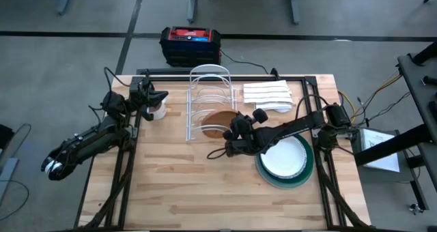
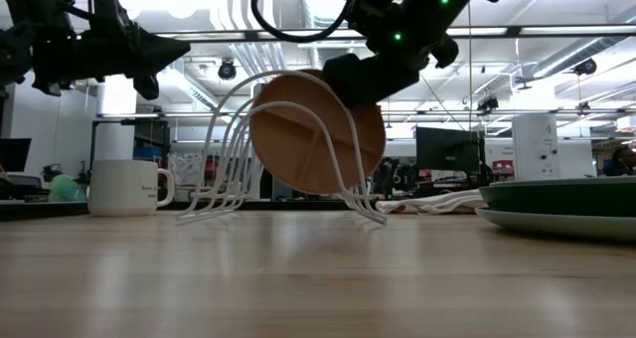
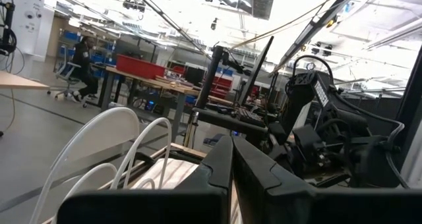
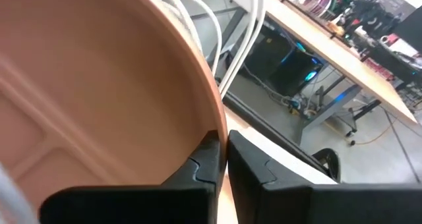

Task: Sort dishes
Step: Put the brown plate in the dish rack

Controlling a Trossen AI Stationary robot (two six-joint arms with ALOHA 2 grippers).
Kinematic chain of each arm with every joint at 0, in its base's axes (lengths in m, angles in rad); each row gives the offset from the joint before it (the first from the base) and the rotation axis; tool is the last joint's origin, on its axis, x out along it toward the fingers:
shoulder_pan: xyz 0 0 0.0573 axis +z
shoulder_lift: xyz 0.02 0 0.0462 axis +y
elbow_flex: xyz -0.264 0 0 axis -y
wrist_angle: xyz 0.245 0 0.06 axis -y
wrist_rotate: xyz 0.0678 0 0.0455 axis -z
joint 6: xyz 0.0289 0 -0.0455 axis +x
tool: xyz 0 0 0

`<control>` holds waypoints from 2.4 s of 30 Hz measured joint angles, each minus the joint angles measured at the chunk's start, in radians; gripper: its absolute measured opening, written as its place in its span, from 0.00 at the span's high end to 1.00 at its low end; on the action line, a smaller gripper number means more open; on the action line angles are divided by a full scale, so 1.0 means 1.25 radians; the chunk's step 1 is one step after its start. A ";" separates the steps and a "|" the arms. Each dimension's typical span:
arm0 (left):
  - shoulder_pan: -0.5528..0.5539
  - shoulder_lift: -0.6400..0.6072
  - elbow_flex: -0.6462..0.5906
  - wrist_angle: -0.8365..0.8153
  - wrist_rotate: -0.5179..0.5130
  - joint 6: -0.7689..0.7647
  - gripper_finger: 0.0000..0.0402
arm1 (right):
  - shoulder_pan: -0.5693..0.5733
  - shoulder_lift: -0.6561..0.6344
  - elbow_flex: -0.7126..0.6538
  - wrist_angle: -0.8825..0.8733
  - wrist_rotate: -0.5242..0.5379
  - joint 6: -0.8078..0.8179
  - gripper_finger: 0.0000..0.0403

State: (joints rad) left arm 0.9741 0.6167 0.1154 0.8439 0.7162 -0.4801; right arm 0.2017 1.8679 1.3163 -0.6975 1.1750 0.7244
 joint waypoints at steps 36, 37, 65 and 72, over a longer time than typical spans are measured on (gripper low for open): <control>0.000 0.000 0.000 0.000 0.000 0.000 1.00 | -0.001 -0.005 0.094 0.000 -0.105 -0.013 0.56; 0.000 0.000 0.000 0.000 0.000 0.000 1.00 | -0.001 -0.005 0.100 0.000 -0.107 -0.017 0.55; 0.000 0.002 0.000 0.000 0.000 0.001 1.00 | -0.051 -0.118 0.037 -0.287 -0.402 0.158 0.98; 0.000 0.002 0.000 0.000 0.000 0.004 1.00 | -0.099 -0.117 -0.025 -0.085 -0.483 0.030 0.99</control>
State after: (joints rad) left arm 0.9741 0.6197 0.1158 0.8444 0.7158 -0.4750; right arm 0.0777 1.7210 1.2855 -0.8037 0.5707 0.7613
